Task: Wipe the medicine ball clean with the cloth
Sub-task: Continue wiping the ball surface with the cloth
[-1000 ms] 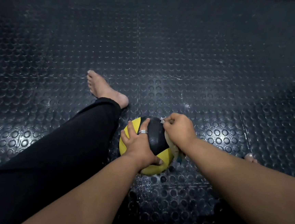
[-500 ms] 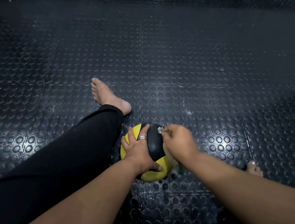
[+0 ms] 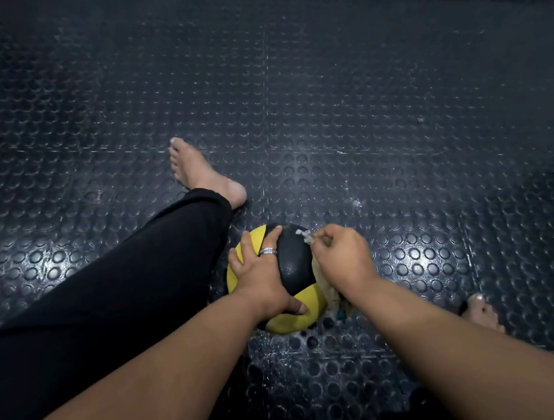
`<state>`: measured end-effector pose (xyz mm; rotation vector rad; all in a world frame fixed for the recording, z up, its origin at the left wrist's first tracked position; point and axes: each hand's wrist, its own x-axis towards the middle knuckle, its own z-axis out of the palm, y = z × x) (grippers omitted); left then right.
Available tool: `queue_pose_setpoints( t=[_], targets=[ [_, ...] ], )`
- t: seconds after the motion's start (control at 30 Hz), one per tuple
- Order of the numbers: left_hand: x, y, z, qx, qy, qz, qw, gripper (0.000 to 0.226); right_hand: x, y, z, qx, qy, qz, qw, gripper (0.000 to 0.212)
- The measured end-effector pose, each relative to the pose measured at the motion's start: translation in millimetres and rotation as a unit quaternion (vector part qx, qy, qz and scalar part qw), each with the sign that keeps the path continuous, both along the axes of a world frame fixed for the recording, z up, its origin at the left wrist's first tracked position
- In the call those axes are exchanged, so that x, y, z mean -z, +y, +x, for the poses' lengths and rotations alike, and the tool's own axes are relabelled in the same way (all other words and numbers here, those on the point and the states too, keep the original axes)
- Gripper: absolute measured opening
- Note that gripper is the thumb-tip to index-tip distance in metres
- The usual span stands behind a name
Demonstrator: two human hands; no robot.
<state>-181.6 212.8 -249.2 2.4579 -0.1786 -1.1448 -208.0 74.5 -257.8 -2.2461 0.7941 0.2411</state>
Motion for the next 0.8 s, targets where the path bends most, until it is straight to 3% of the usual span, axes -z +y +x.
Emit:
queue_pose_setpoints(
  t=[0.1, 0.23, 0.3, 0.37, 0.5, 0.6, 0.7, 0.8],
  targets=[
    [-1.7, -3.8, 1.7, 0.003, -0.004, 0.011, 1.000, 0.135, -1.8, -6.2, 7.7, 0.014, 0.012, -0.019, 1.000, 0.018],
    [1.5, 0.7, 3.4, -0.005, 0.002, -0.002, 1.000, 0.136, -7.9, 19.1, -7.2, -0.073, -0.049, -0.029, 0.996, 0.017],
    [0.8, -2.0, 1.0, -0.005, 0.002, 0.000, 1.000, 0.136, -6.8, 18.2, -12.6, -0.054, -0.066, -0.035, 0.996, 0.017],
    [-2.6, -4.9, -2.0, -0.005, -0.007, 0.003, 1.000, 0.135, 5.7, -7.6, -5.9, -0.008, -0.011, -0.038, 0.999, 0.019],
    [-4.5, 5.0, -9.3, -0.012, -0.014, -0.017, 1.000, 0.133, 19.9, -77.3, -19.2, 0.198, 0.141, 0.099, 0.965, 0.021],
    [-5.2, 9.3, -1.6, -0.056, -0.010, -0.057, 0.997, 0.118, 0.2, -89.0, -41.5, 0.299, 0.107, 0.212, 0.924, 0.019],
    [0.0, 13.2, 16.5, -0.169, -0.015, -0.066, 0.983, 0.097, -1.1, -69.9, -54.2, 0.344, 0.109, 0.305, 0.881, 0.010],
    [2.7, 23.1, 23.1, -0.231, 0.052, -0.073, 0.969, 0.108, 13.4, -45.1, -56.3, 0.358, 0.107, 0.340, 0.863, 0.008]
  ],
)
